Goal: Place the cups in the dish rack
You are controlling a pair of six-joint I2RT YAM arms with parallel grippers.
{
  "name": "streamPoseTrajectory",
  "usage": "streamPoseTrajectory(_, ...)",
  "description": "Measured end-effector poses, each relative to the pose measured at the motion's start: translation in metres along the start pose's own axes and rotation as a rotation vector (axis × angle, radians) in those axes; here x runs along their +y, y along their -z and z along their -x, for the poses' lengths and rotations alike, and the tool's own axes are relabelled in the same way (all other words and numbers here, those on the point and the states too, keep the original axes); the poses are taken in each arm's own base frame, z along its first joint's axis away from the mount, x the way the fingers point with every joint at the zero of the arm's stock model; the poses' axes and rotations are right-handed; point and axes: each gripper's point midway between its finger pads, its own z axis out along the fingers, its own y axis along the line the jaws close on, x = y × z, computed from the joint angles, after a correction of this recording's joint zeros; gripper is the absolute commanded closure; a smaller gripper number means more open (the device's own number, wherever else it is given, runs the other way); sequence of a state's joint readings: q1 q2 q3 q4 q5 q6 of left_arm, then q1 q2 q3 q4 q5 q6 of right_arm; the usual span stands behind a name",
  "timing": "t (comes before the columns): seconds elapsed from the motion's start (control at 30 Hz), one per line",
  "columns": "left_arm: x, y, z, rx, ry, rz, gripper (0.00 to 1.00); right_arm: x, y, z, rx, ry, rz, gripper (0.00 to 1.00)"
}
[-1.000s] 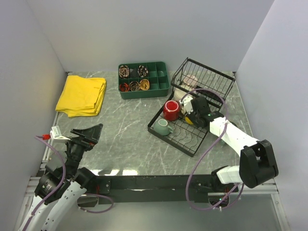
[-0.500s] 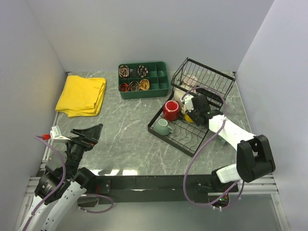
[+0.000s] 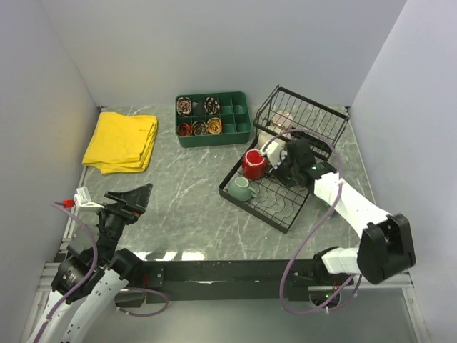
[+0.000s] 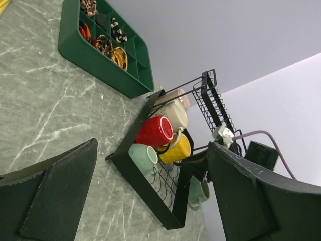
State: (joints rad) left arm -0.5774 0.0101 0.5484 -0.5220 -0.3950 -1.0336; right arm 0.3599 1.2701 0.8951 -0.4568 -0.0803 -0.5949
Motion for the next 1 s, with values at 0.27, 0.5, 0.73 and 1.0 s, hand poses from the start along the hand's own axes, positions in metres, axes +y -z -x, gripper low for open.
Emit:
streamPoseTrajectory(0.27, 0.002, 0.000, 0.000, 0.001, -0.003, 0.008, 0.04, 0.001, -0.034, -0.007, 0.103, 0.005, 0.006, 0.66)
streamPoseTrajectory(0.5, 0.004, 0.000, -0.001, 0.004, -0.007, 0.015, 0.04, -0.016, -0.042, -0.019, 0.176, -0.007, -0.092, 0.66)
streamPoseTrajectory(0.73, 0.006, 0.000, -0.001, 0.000, -0.009, 0.025, 0.04, -0.034, -0.043, -0.020, 0.199, -0.032, -0.167, 0.66)
streamPoseTrajectory(1.0, 0.006, 0.000, -0.001, -0.001, -0.009, 0.025, 0.04, -0.051, -0.046, -0.025, 0.227, -0.045, -0.240, 0.64)
